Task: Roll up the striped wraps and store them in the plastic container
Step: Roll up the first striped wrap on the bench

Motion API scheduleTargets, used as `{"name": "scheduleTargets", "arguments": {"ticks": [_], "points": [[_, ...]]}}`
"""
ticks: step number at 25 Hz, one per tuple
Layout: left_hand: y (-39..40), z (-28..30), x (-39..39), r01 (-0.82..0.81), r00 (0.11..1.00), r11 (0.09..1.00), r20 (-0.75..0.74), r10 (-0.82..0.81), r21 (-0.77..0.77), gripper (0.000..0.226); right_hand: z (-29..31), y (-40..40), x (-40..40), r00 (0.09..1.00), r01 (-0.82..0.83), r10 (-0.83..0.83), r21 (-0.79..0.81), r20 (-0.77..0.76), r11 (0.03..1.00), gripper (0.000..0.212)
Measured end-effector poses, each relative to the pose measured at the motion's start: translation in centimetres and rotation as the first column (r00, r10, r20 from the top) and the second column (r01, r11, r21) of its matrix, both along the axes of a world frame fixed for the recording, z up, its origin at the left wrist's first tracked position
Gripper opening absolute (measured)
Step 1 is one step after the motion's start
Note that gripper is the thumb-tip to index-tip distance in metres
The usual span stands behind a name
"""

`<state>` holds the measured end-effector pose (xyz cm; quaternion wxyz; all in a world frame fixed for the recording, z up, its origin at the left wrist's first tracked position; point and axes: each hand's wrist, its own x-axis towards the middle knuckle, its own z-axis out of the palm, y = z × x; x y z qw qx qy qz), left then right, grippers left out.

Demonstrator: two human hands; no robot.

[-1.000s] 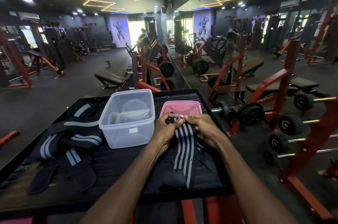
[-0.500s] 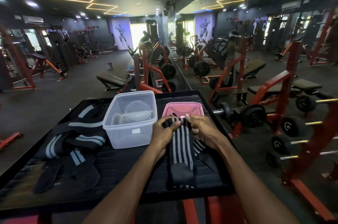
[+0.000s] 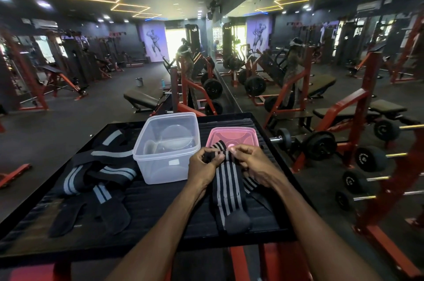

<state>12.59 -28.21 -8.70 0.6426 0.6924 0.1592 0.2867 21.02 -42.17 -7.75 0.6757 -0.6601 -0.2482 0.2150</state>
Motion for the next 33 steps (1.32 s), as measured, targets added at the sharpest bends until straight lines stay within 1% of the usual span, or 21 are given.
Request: {"name": "scheduleTargets", "arguments": {"ticks": [2, 4, 5, 7, 9, 11, 13, 14, 16, 18, 20, 22, 24, 25, 27, 28, 30, 33], "points": [[-0.1, 0.0, -0.1, 0.011, 1.0, 0.999, 0.008, -0.012, 0.043, 0.016, -0.3, 0.2, 0.1, 0.995, 0.049, -0.052, 0.032, 0.084, 0.998, 0.012], [-0.3, 0.1, -0.1, 0.045, 0.999, 0.999, 0.013, -0.045, 0.009, 0.01, -0.5, 0.2, 0.1, 0.982, 0.076, -0.089, 0.08, 0.165, 0.994, 0.02], [-0.4, 0.1, 0.0, 0.05, 0.999, 0.999, 0.007, -0.05, -0.015, 0.006, -0.5, 0.1, 0.1, 0.98, 0.072, -0.087, 0.087, 0.179, 0.994, 0.022], [-0.2, 0.1, 0.1, 0.042, 0.999, 0.999, -0.011, -0.043, -0.013, 0.007, -0.7, -0.1, 0.2, 0.979, 0.047, -0.062, 0.078, 0.196, 0.996, 0.024], [-0.1, -0.1, 0.0, 0.049, 0.999, 0.999, -0.015, -0.049, 0.017, 0.006, -0.7, -0.2, 0.2, 0.986, 0.028, -0.041, 0.084, 0.161, 0.996, 0.025], [-0.1, -0.3, 0.0, 0.044, 0.999, 0.998, -0.003, -0.044, 0.04, 0.014, -0.9, -0.1, 0.4, 0.999, 0.017, -0.021, 0.109, 0.037, 0.994, 0.02], [-0.2, -0.3, -0.1, 0.031, 1.0, 0.997, 0.002, -0.031, 0.069, 0.021, -1.2, 0.0, 0.8, 0.998, -0.021, 0.026, 0.08, -0.063, 0.997, 0.01], [-0.2, -0.2, -0.2, 0.027, 1.0, 0.996, 0.002, -0.027, 0.083, 0.024, -1.3, -0.1, 1.0, 0.997, -0.036, 0.039, 0.045, -0.064, 0.998, 0.009], [-0.3, -0.1, -0.2, 0.038, 0.999, 0.993, -0.007, -0.037, 0.108, 0.024, -1.6, -0.1, 1.2, 1.0, -0.02, 0.02, -0.008, 0.018, 1.0, 0.008], [-0.3, -0.2, -0.2, 0.063, 0.997, 0.996, -0.04, -0.061, 0.064, 0.017, -1.8, 0.0, 1.2, 0.993, 0.032, -0.031, -0.008, 0.113, 0.999, 0.015], [-0.3, -0.4, -0.1, 0.072, 0.993, 0.997, -0.096, -0.073, -0.02, 0.019, -1.7, -0.1, 1.1, 0.988, 0.058, -0.06, 0.022, 0.141, 0.998, 0.024], [-0.1, -0.6, 0.1, 0.045, 0.989, 0.999, -0.142, -0.046, -0.012, 0.02, -1.6, 0.0, 1.0, 0.985, 0.065, -0.069, 0.029, 0.159, 0.997, 0.025], [-0.1, -0.5, 0.0, 0.02, 0.991, 0.999, -0.131, -0.016, 0.034, 0.009, -1.4, -0.1, 0.9, 0.989, 0.057, -0.061, 0.03, 0.137, 0.998, 0.02], [-0.1, -0.4, -0.1, 0.011, 0.993, 0.999, -0.115, -0.005, 0.049, 0.008, -1.4, -0.1, 0.8, 0.992, 0.049, -0.05, 0.015, 0.114, 0.999, 0.015], [0.0, -0.4, -0.2, 0.003, 0.996, 0.997, -0.092, 0.005, 0.081, 0.015, -1.4, -0.2, 0.8, 0.995, 0.011, -0.009, -0.019, 0.095, 1.0, 0.008], [-0.1, -0.4, -0.2, 0.0, 0.996, 0.997, -0.086, 0.007, 0.078, 0.014, -1.5, -0.2, 0.8, 0.995, 0.0, 0.001, -0.011, 0.103, 1.0, 0.008], [0.0, -0.4, 0.0, 0.015, 0.996, 1.0, -0.084, -0.013, 0.025, 0.006, -1.4, -0.1, 0.7, 0.992, 0.022, -0.027, 0.042, 0.122, 0.999, 0.016], [0.0, -0.5, 0.2, 0.059, 0.988, 0.995, -0.139, -0.069, -0.075, 0.024, -1.2, -0.1, 0.4, 0.993, 0.01, -0.021, 0.102, 0.112, 0.995, 0.026]]}}
